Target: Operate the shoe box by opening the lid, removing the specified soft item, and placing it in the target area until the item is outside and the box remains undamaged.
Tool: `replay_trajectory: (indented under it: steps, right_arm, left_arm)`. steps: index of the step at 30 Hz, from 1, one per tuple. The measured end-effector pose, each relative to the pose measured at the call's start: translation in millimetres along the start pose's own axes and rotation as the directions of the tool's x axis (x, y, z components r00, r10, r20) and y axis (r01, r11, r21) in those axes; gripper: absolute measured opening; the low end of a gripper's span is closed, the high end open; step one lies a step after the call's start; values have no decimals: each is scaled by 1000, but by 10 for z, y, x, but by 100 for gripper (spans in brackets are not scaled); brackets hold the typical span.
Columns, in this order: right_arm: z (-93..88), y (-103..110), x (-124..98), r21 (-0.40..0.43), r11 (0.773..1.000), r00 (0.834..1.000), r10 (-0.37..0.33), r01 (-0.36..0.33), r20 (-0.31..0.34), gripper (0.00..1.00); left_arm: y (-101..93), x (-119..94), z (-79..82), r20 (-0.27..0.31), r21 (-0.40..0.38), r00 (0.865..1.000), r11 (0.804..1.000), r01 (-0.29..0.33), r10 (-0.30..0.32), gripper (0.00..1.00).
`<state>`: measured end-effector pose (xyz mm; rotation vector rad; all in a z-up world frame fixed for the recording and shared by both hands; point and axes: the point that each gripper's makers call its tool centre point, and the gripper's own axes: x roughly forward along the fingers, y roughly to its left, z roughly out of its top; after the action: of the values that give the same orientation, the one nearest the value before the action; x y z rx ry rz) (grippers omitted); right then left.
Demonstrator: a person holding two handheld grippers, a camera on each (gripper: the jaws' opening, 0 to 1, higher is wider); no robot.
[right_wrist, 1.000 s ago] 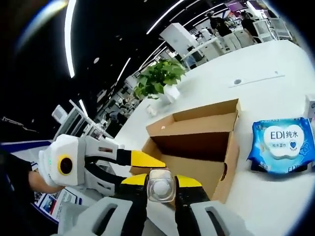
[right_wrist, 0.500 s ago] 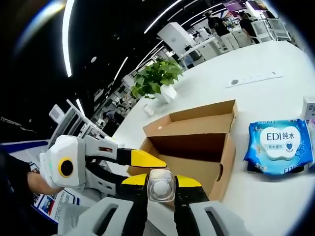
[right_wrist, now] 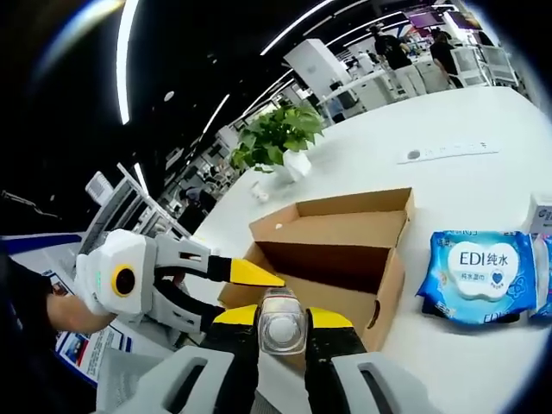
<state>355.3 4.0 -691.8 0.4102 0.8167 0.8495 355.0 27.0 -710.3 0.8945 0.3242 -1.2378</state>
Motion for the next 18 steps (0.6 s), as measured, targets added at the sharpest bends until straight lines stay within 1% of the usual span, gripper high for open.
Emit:
replay_trajectory:
  steps: [3, 7, 8, 12, 15, 16, 18]
  right_arm:
    - [17, -4, -10, -20, 1000, 1000, 0, 0, -9, 15]
    - [38, -16, -41, -62, 998, 1000, -8, 6, -25, 15]
    - [41, -14, -50, -74, 997, 999, -6, 3, -32, 15]
    - [63, -37, -76, -125, 992, 999, -12, 6, -51, 15]
    - [103, -50, -111, -166, 986, 998, -13, 2, -65, 15]
    - [126, -72, -129, -205, 979, 997, -22, 7, -73, 15]
    - [181, -105, -153, -234, 972, 996, -29, 9, -83, 15]
  left_arm:
    - [24, -28, -32, -1, -25, 1000, 1000, -8, 8, 28]
    - [54, -80, -80, 8, -96, 1000, 995, -16, 17, 31]
    - [54, -94, -105, 6, -125, 1000, 992, -16, 17, 32]
    - [51, -132, -141, 9, -187, 1000, 982, -20, 22, 37]
    - [50, -168, -177, 18, -253, 999, 967, -25, 30, 38]
    - [44, -177, -192, 18, -285, 999, 958, -25, 31, 39]
    - [65, -205, -216, 26, -343, 998, 939, -36, 48, 41]
